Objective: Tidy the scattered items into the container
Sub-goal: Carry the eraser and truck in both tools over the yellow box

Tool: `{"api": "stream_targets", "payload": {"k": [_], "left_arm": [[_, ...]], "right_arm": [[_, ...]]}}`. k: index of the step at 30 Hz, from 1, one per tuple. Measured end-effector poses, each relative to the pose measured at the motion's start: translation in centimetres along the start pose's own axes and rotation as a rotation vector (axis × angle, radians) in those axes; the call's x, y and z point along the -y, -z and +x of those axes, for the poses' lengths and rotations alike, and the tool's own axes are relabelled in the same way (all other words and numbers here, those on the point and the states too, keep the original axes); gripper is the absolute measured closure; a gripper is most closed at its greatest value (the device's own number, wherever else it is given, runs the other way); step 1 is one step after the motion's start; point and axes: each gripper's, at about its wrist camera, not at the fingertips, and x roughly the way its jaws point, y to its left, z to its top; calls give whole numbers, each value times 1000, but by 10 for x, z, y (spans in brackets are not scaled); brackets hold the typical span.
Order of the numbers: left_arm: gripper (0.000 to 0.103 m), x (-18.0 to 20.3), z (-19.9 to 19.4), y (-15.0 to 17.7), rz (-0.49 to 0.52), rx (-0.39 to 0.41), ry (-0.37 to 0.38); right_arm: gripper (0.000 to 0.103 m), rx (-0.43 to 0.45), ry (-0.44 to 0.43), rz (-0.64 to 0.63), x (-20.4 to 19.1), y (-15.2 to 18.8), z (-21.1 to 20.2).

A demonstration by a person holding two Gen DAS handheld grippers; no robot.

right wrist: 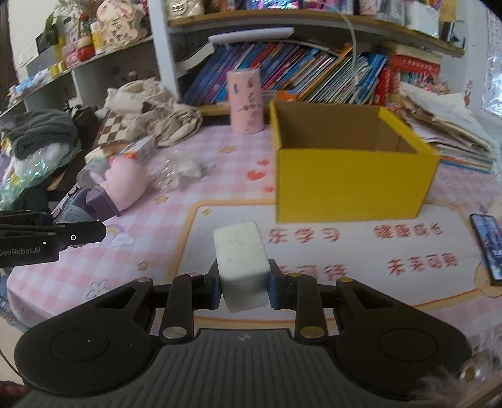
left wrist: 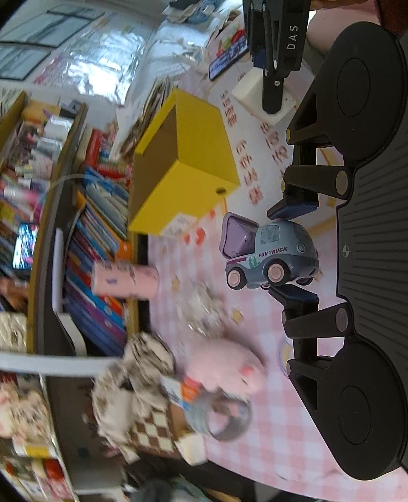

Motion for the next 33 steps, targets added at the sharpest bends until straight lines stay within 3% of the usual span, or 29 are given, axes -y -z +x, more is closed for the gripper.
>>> {"api": "stream_targets", "payload": {"k": [11,33], "left_arm": [[60,49,30,-31,62,43,57],[60,111,77,-86,80,99,-27]], "right_arm": [[77,96,101,4,59,-27,-15],[77,158,65,-61,151,-78,3]]}}
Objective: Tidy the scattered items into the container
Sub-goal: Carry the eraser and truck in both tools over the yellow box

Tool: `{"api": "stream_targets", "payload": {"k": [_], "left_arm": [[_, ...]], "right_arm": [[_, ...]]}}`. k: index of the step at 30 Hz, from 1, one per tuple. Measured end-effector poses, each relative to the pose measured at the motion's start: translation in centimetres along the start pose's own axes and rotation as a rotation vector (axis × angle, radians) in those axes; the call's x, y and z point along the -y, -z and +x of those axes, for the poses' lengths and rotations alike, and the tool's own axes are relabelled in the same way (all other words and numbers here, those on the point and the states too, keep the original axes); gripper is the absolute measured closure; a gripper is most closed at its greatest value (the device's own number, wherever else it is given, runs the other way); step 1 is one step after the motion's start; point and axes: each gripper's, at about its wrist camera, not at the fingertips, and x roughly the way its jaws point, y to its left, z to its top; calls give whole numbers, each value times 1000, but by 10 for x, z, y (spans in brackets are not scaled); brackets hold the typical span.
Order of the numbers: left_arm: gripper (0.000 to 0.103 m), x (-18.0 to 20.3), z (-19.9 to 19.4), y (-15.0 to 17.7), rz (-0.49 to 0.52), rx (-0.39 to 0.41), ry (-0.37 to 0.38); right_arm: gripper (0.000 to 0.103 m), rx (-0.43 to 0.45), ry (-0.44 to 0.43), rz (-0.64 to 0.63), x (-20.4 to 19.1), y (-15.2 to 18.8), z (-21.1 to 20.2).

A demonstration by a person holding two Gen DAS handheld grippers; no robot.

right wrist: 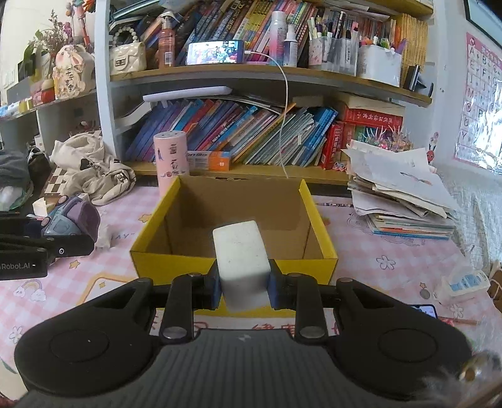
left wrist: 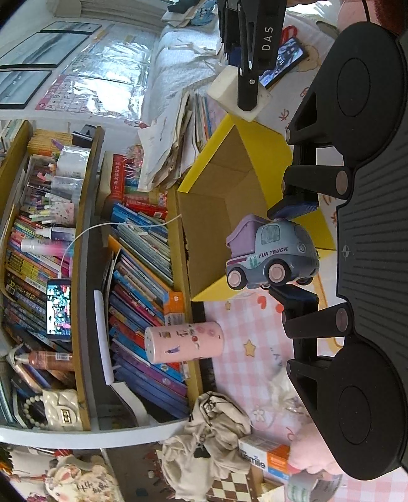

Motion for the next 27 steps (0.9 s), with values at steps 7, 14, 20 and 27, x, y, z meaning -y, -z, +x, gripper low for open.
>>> {"api": "stream_targets", "payload": {"k": [7,14,20,27], "left_arm": [[60,11,17,-19,29,19,-27],[60,17,47,-39,76,14,-44],[60,20,78,-53,110,-7,-58],[60,22,116,-63,141,-56,-73]], "right_arm": [[77,13,-37,-10,15,-15,19],[77,34,-54,-19,32,-42,47],[77,11,-74,-53,35,-57,84],[77,-67,-95,-112,37,-64,133]]}}
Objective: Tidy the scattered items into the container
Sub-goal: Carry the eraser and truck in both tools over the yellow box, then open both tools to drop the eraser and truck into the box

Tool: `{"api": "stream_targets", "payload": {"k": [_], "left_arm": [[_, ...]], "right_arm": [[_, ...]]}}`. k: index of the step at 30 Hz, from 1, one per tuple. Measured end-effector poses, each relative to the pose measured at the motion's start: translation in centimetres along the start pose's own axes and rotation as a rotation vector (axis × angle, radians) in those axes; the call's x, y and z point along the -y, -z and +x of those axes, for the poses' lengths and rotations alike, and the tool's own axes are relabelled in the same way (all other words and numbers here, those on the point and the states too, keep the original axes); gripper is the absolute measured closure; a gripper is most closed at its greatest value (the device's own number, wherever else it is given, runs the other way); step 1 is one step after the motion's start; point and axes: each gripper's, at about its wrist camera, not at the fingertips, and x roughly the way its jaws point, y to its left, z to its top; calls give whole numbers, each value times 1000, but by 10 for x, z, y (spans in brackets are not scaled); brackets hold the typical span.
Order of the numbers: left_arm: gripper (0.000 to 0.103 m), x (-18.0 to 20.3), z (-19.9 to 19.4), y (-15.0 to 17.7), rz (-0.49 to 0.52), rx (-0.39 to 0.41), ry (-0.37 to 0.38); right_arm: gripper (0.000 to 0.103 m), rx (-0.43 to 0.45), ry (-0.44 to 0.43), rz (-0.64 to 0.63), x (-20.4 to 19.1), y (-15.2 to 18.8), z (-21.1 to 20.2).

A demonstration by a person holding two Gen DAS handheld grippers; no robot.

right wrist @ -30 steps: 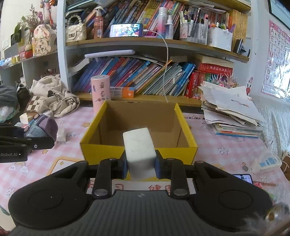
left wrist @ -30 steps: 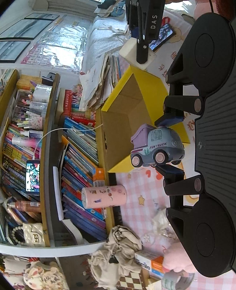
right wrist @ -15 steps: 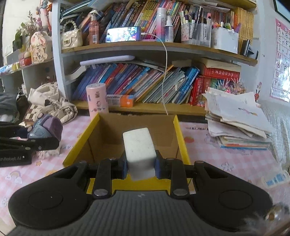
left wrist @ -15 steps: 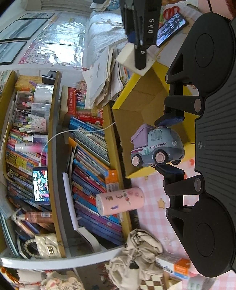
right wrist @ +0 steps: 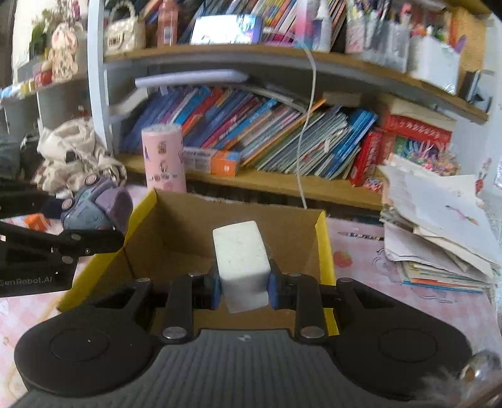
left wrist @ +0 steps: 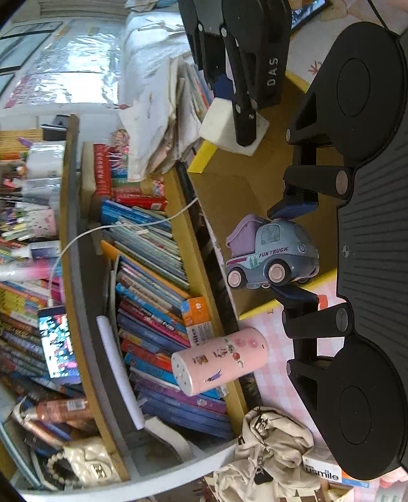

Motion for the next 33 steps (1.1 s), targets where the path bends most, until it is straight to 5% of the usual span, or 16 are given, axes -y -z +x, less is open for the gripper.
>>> {"api": "stream_targets", "payload": {"k": [17,33], "left_arm": [[60,-1,86,-16,104,-166,-37],[61,14,105,-9,261,-238,-23]], "right_arm": [[77,-197,-44,-152,15,-17,95],[77,-268,-57,-224,10,-18,115]]}}
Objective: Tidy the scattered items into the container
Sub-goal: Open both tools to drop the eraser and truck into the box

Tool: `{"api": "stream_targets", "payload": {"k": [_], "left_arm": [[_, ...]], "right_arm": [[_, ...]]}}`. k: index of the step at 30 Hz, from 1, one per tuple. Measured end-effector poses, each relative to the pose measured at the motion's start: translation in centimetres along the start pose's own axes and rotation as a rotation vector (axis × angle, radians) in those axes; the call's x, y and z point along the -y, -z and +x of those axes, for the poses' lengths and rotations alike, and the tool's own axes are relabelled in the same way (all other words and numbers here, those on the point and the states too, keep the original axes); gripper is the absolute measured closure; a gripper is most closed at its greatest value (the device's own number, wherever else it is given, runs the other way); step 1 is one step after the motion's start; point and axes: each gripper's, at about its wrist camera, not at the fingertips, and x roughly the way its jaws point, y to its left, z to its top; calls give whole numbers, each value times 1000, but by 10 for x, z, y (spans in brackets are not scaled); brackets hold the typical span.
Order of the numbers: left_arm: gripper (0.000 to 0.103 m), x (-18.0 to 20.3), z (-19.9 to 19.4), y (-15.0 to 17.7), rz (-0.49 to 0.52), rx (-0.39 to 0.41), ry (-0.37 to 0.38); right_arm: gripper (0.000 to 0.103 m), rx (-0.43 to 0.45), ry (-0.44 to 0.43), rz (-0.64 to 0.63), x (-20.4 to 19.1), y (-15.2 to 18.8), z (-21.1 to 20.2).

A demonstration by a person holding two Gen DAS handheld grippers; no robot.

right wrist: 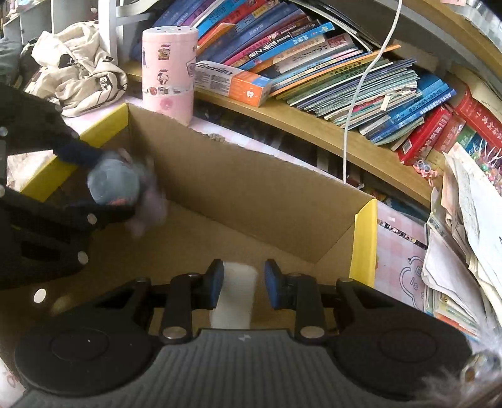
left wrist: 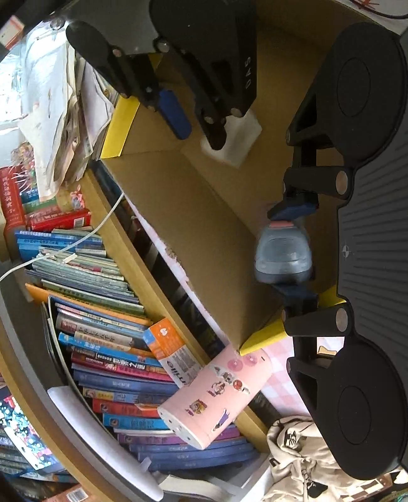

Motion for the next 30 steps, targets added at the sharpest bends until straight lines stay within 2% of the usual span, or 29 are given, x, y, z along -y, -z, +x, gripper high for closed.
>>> {"api": "stream_targets", "payload": {"k": [5,6,7,9,15,19,23,25,30], "left_arm": [[58,4,-3,0,13,14,-16],[50,4,-4,-1,15,18,-24],[37,5,-6,-1,20,27,-30],[30,6,-10,0,32,49,-36],[26,11,-25,3,42,83,-40],[22,9,-36,6,17,100,-49],[17,7,-50,10,-18,117,-68],[11,5,-58,12,-48,131,-83],[10,-1,-81,20,-113,178,-97]], "right_arm": [[74,5,0,3,1,0,-1],[71,10,3,5,1,1,-2],[66,15,5,7,1,1,-3],[57,27,9,10,1,1,-5],[44,62,15,22,-1,3,-16],[25,92,23,51,-2,5,-27],[21,118,26,82,-3,9,-40],[18,137,28,91,-4,11,-49],[14,185,38,124,-5,16,-72]]}}
